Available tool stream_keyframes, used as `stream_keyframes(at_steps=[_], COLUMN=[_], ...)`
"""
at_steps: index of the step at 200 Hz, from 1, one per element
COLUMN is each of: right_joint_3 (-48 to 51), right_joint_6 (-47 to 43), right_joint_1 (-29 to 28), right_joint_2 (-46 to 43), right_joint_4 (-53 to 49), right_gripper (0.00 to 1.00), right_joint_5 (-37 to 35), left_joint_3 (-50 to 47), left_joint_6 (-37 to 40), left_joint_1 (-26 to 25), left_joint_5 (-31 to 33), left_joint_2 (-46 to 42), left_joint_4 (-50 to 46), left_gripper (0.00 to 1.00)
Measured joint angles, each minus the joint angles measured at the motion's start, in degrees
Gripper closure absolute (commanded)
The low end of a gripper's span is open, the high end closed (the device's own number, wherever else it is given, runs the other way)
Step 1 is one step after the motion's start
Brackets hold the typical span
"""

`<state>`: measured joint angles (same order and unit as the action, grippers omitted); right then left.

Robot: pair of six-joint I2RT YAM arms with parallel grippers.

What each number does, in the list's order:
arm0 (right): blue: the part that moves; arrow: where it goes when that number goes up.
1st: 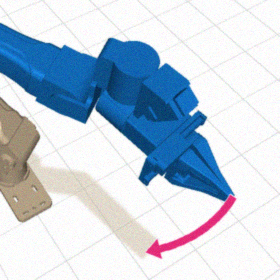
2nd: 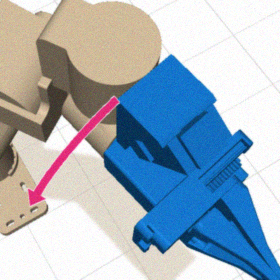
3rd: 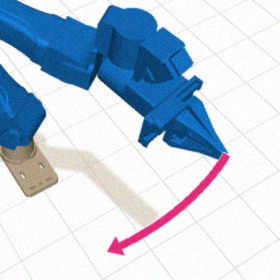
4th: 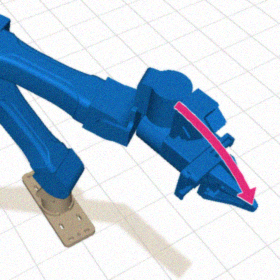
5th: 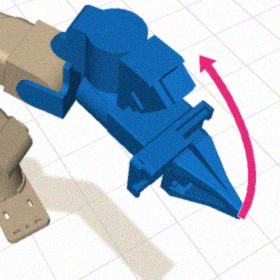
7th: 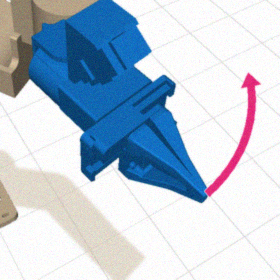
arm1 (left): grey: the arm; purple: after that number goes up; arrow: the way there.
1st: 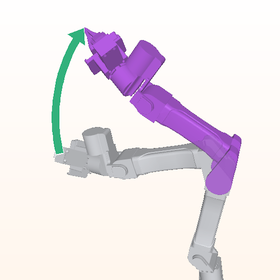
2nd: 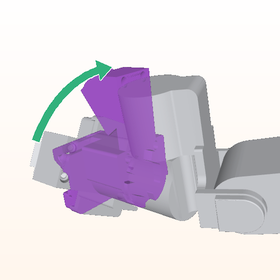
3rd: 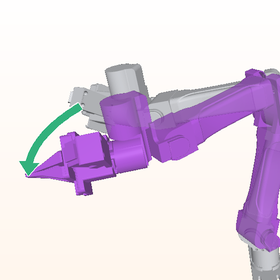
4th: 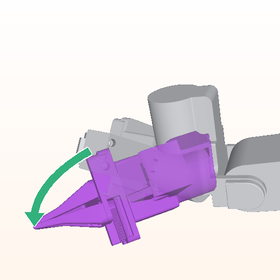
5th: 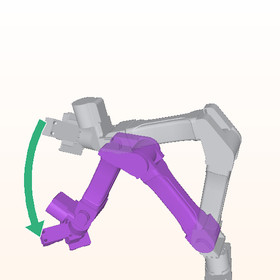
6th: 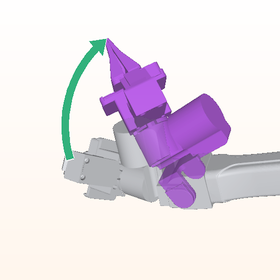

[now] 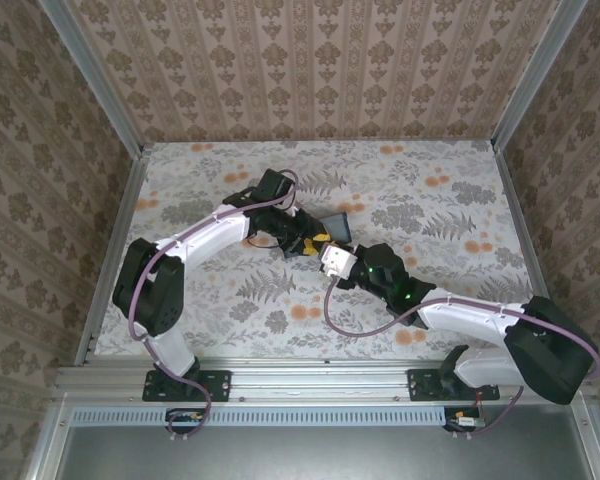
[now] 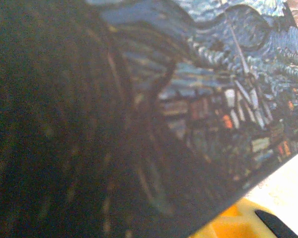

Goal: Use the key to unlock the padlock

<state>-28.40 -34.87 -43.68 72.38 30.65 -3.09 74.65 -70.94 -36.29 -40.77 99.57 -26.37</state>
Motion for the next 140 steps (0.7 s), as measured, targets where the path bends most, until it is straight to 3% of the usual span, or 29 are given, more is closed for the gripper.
stream_keyframes(at_steps=[72, 114, 140], right_joint_3=[-0.02, 0.74, 1.68], right_joint_6=[1.73, 11.37, 20.00], right_joint_1=[-0.76, -0.92, -1.05], right_joint_2=[0.13, 0.76, 0.70], right_joint_4=[1.36, 4.83, 4.79], right_gripper=[0.97, 0.97, 0.84], right_joint_5=[-4.17, -6.67, -7.54], left_joint_3=[-0.11, -0.59, -0.90], left_joint_6=[-2.05, -4.13, -3.63], left_joint_1=[-0.04, -0.07, -0.37], left_joint_5=[0.33, 0.94, 1.05], left_joint_2=[0.00, 0.00, -0.42], left_joint_4=[2.16, 4.35, 4.50], left_gripper=[1.00, 1.00, 1.00])
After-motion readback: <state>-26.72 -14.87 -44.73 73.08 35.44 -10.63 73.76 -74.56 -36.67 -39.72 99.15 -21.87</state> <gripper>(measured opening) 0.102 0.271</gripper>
